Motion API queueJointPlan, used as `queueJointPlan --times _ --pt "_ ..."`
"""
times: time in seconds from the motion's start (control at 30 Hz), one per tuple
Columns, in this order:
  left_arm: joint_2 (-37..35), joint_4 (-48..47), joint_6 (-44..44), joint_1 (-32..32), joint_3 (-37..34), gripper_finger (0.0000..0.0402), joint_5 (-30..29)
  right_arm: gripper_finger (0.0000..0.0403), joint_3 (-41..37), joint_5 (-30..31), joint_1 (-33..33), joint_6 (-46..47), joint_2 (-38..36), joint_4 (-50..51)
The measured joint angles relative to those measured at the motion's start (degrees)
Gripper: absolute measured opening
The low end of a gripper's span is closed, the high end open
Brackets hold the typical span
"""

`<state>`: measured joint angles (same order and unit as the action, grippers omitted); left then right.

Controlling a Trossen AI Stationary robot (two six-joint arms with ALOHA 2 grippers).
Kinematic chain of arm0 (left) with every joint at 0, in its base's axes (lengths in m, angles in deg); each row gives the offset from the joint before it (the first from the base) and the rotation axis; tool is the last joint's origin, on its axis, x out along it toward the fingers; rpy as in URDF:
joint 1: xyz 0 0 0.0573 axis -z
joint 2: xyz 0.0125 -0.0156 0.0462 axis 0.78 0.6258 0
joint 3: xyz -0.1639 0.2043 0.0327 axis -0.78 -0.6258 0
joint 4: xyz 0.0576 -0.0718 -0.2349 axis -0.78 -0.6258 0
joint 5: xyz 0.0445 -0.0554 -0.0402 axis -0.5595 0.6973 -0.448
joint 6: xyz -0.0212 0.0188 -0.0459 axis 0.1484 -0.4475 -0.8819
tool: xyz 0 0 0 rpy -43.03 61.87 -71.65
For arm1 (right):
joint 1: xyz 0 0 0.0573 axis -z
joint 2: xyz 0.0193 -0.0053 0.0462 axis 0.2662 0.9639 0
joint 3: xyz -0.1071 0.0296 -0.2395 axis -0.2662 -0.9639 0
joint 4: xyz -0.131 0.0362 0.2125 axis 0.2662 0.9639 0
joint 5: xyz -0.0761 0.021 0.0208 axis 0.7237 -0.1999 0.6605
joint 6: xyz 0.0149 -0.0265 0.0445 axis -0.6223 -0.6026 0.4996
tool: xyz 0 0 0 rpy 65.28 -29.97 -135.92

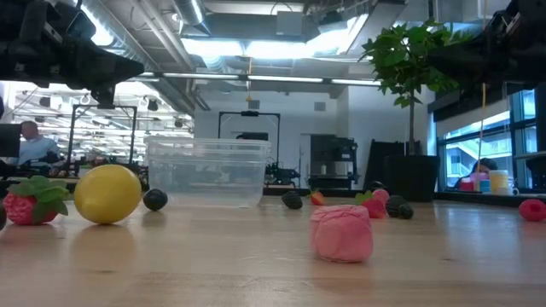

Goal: Pick and placing Produce into tupperware

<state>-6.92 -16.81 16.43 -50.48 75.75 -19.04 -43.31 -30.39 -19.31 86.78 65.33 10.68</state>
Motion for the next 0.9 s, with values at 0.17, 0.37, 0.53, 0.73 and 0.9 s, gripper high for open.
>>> queueJointPlan --times 0.17,0.37,0.53,0.73,0.9 --pt "0.01 0.01 0.01 0.00 -0.01 0.0000 0.02 0.0051 0.00 0.01 0.01 0.00 0.00 -0.01" --pt "0.01 0.01 0.00 0.00 -0.01 0.0000 0.01 0.0051 0.00 0.01 0.00 0.00 0.00 0.00" --pt "0.01 0.01 0.02 0.01 -0.01 0.0000 0.02 0.0051 0.00 -0.01 0.00 0.00 0.00 0.00" --pt "0.00 0.00 0.02 0.00 -0.02 0.0000 0.01 0.0051 0.00 0.04 0.01 -2.10 0.00 -1.34" --pt "0.01 0.01 0.02 0.02 -0.02 0.0000 0.01 0.0051 0.00 0.04 0.01 -6.86 0.00 -1.83"
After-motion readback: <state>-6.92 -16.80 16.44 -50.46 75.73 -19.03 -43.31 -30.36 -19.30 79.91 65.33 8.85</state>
